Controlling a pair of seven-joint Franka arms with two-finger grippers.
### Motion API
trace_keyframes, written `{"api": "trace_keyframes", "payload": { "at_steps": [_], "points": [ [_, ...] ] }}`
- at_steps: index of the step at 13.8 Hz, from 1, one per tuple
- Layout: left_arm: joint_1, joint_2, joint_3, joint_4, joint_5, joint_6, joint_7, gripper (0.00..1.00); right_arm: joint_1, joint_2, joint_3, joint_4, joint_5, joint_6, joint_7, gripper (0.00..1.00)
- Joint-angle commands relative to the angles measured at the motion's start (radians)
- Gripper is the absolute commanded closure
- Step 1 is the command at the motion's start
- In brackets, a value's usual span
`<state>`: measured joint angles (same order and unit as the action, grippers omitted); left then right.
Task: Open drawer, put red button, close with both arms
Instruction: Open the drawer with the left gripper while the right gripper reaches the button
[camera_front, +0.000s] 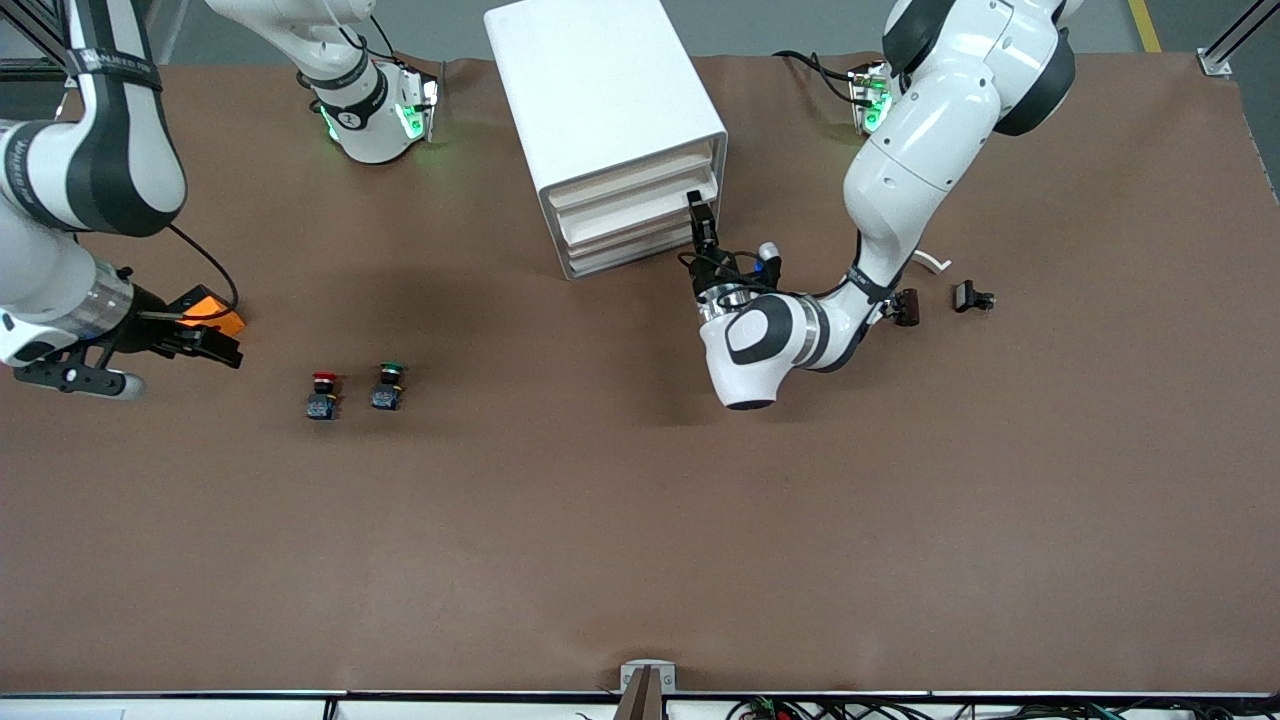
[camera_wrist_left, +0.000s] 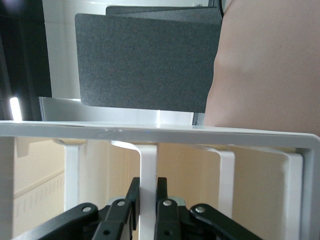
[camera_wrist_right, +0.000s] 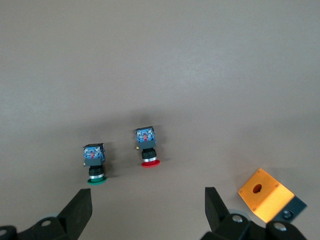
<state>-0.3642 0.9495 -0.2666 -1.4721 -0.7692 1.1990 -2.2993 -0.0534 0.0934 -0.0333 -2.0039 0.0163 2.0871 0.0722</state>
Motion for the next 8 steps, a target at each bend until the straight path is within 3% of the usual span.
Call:
{"api": "trace_keyframes", "payload": {
  "at_steps": [1, 8],
  "points": [
    [0.025, 0.014, 0.014, 0.018, -0.009, -0.01, -0.017, 0.83, 0.012, 0.064, 0.01, -0.012, -0.002, 0.057, 0.012, 0.0],
    [0.056, 0.026, 0.035, 0.035, -0.005, -0.009, -0.015, 0.84, 0.041, 0.248, 0.009, -0.016, -0.024, 0.282, 0.008, 0.0]
  ]
}}
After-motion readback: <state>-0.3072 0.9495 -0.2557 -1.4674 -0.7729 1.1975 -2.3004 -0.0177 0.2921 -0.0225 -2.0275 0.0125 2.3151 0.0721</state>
